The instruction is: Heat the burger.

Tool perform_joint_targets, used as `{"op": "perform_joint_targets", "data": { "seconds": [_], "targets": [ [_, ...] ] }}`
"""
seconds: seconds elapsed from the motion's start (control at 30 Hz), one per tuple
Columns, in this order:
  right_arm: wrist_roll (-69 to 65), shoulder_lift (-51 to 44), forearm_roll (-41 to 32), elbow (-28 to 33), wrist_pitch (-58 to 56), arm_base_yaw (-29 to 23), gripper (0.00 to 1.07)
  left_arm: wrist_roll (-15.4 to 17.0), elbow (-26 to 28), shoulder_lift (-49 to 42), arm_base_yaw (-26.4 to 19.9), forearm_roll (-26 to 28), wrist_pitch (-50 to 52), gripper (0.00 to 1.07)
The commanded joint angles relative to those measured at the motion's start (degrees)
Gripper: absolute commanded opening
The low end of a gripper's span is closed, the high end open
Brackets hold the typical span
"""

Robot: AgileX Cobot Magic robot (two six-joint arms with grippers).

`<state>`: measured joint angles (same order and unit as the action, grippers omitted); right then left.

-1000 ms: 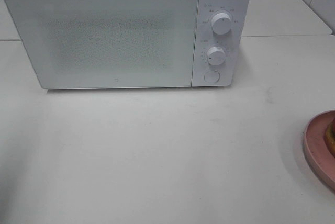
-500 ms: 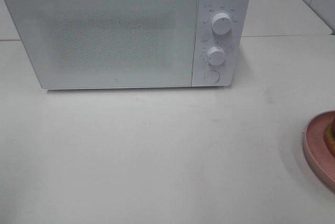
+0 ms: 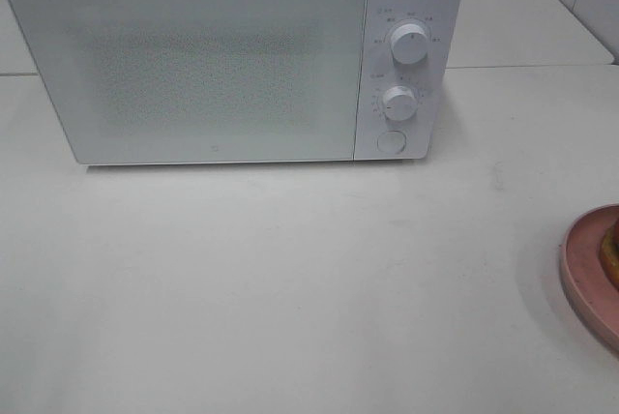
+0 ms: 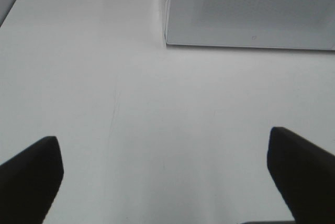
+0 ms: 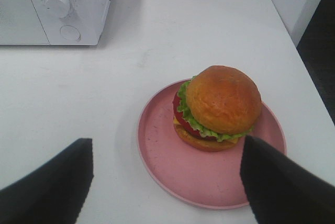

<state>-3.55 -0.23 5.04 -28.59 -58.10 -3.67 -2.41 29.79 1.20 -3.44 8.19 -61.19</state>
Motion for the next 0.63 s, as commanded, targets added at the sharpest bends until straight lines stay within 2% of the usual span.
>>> {"op": "perform_joint_targets", "data": {
  "seconds": [0.03, 0.63],
  "targets": [
    [0.52, -1.55, 0.06, 0.06, 0.92, 0.23, 0.75, -0.23, -0.23, -3.32, -0.11, 0.40, -0.06, 1.00],
    [0.52, -1.55, 0.06, 0.06, 0.92, 0.23, 0.75, -0.17, -0.29, -2.92, -0.11, 0.40, 0.06, 1.00]
  ]
}}
